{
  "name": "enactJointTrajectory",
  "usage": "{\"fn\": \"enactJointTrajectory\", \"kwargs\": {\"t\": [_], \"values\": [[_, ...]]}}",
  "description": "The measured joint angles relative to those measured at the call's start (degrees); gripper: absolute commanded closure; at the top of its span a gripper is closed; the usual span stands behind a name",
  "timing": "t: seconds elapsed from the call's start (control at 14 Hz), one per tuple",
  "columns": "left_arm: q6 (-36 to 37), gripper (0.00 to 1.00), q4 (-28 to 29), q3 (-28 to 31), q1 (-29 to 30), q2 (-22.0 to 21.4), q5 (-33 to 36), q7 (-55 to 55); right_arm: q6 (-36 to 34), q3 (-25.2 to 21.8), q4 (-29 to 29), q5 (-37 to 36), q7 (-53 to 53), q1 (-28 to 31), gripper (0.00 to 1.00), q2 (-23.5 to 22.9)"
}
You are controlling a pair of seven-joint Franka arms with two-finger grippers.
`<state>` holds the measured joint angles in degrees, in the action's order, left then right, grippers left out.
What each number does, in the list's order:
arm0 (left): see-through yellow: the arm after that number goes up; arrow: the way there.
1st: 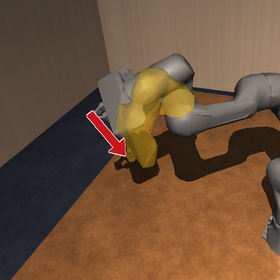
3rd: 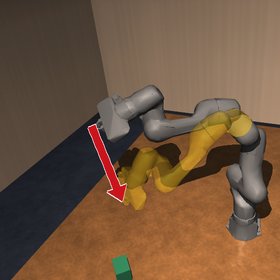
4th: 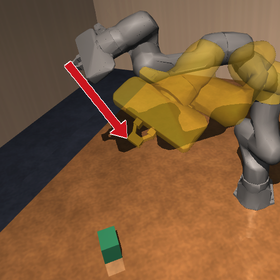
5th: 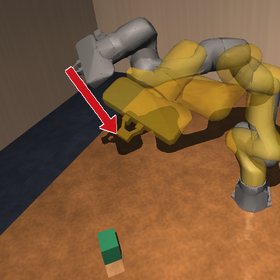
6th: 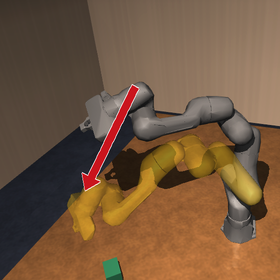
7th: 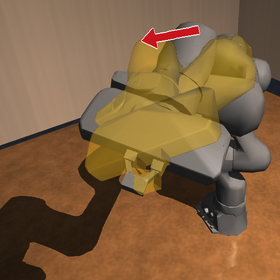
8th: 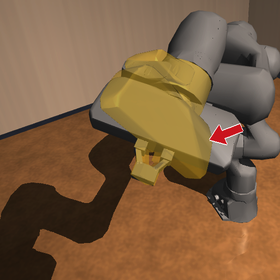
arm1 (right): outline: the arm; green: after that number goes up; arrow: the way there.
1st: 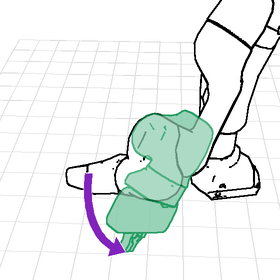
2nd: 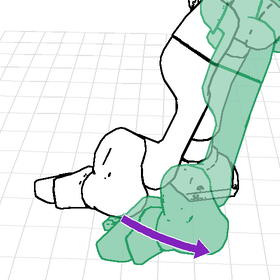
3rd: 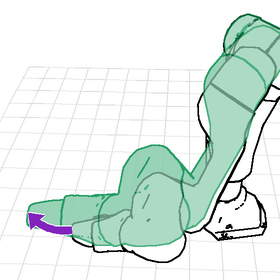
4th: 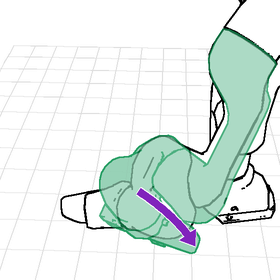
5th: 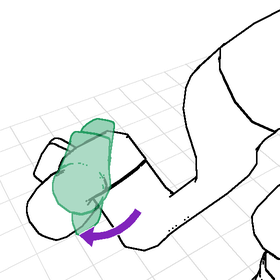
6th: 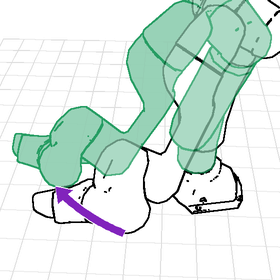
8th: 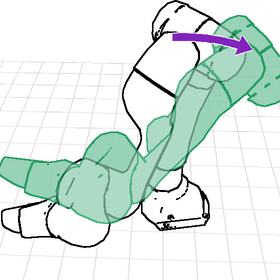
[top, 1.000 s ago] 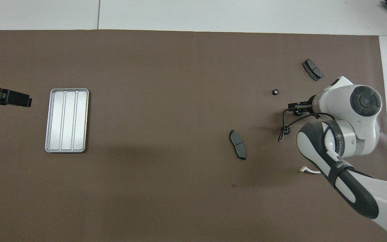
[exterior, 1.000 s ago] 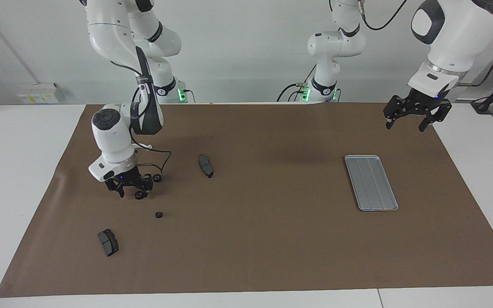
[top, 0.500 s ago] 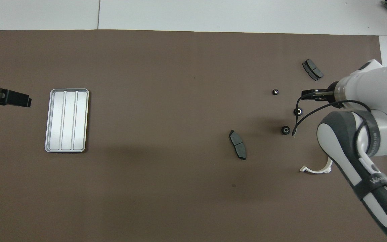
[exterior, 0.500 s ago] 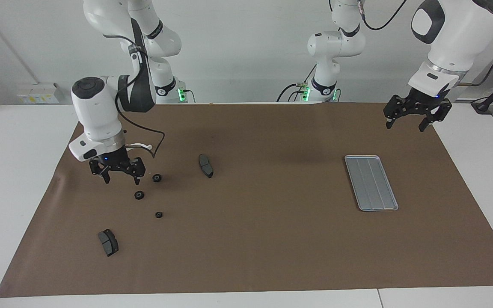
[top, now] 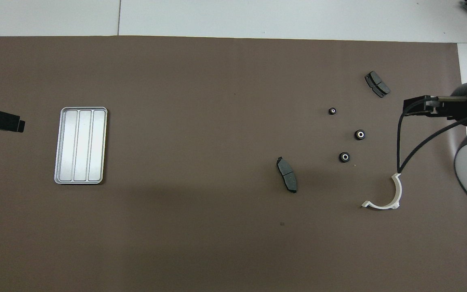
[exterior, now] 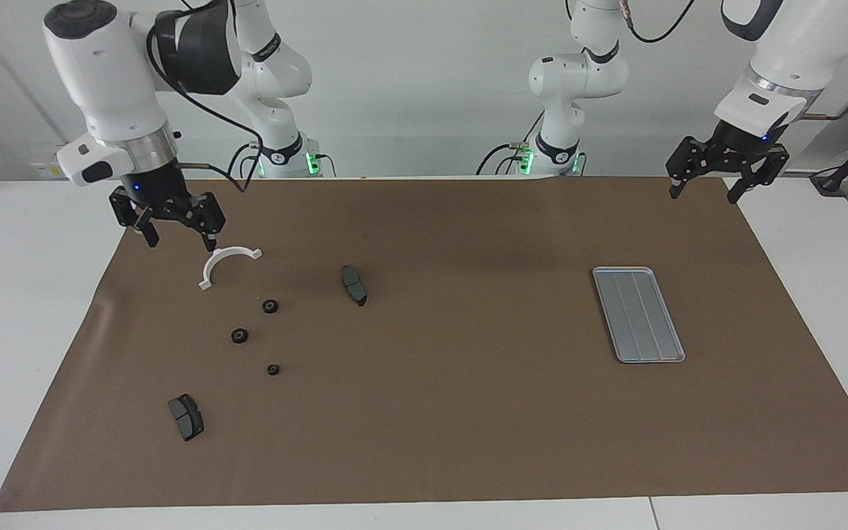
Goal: Place bearing gear from tray to pile
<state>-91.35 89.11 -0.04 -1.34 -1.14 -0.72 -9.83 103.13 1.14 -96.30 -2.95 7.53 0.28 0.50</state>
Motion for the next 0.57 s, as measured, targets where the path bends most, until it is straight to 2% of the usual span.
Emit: {"fn": "enactJointTrajectory", "kwargs": {"t": [0.21,0.57], "values": [[0.1,0.0,0.1,0.0,0.0,0.0,0.0,0.9,-6.4,0.1,1.8,0.1,0.0,-0.1,0.0,1.0],[0.0,0.0,0.1,0.1,0.0,0.0,0.0,1.0,-8.6,0.1,1.5,1.9,0.0,-0.2,0.0,1.2]]}}
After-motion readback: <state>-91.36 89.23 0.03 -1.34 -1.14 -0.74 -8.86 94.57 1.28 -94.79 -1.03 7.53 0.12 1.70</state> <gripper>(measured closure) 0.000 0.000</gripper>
